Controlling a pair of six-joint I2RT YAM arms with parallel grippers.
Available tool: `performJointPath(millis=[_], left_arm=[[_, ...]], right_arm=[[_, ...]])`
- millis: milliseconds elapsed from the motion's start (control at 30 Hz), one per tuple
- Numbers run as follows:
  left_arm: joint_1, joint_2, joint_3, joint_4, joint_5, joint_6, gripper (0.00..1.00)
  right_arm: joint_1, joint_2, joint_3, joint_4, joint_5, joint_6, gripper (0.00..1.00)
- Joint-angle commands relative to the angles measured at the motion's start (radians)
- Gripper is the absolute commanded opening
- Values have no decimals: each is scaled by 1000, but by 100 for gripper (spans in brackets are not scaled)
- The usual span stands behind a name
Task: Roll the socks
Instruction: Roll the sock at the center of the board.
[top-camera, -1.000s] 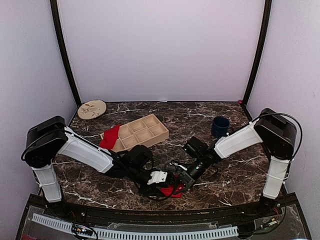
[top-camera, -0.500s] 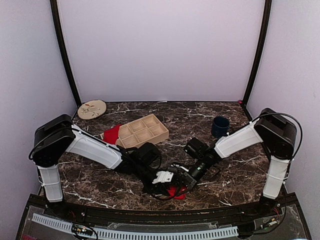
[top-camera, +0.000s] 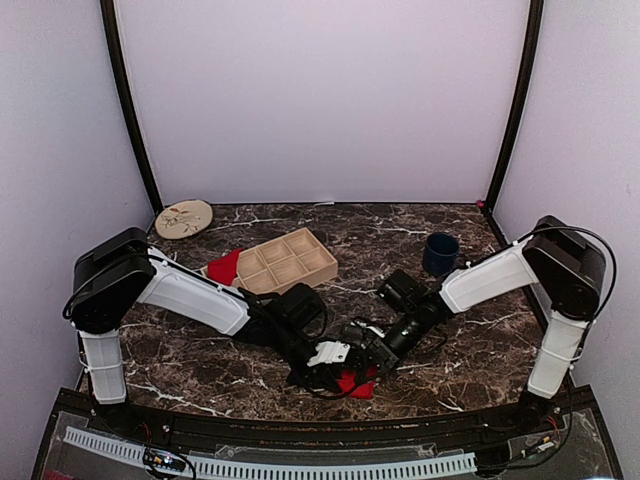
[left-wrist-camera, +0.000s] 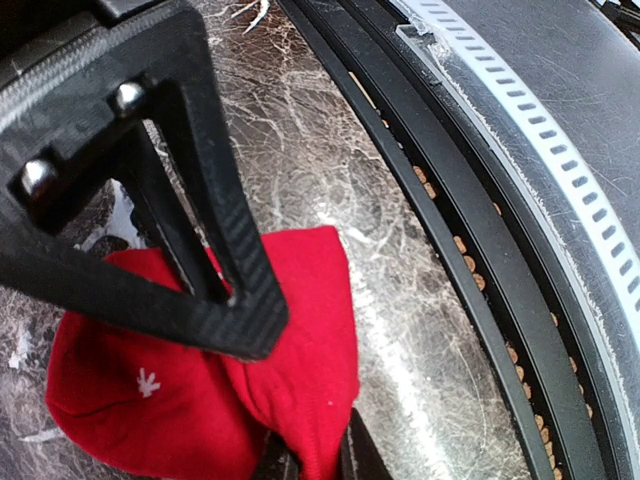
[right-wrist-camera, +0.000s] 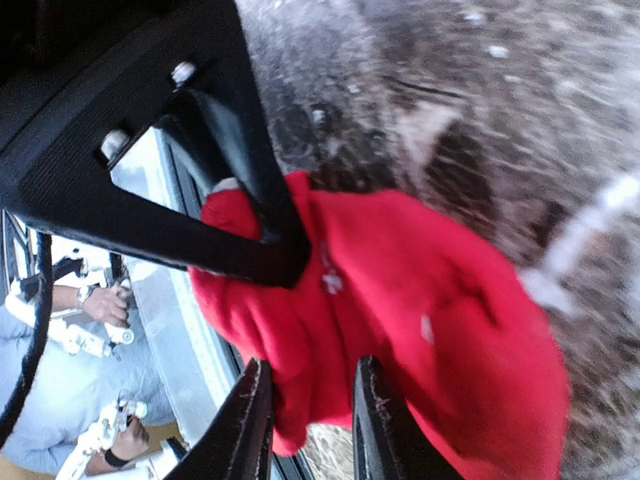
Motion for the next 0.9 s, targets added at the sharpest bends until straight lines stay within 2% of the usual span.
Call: performJointPath(millis=[0,233,533,667,867], left_arm=[[6,22,-7,-106,-5,3,1],[13,27,20,-149,-7,-2,0],[34,100,147,-279,50,-25,0],[50,150,208,-346,120,-47,0],[72,208,284,-446,172,-57,1]], right_arm=[[-29,-57,-37,28,57,25,26],[-54,-183,-110,56,157,70,26],[-35,-500,-272,115,421,132,27],[35,-608,-337,140,578,142,27],[225,-667,-375,192,822,154,28]])
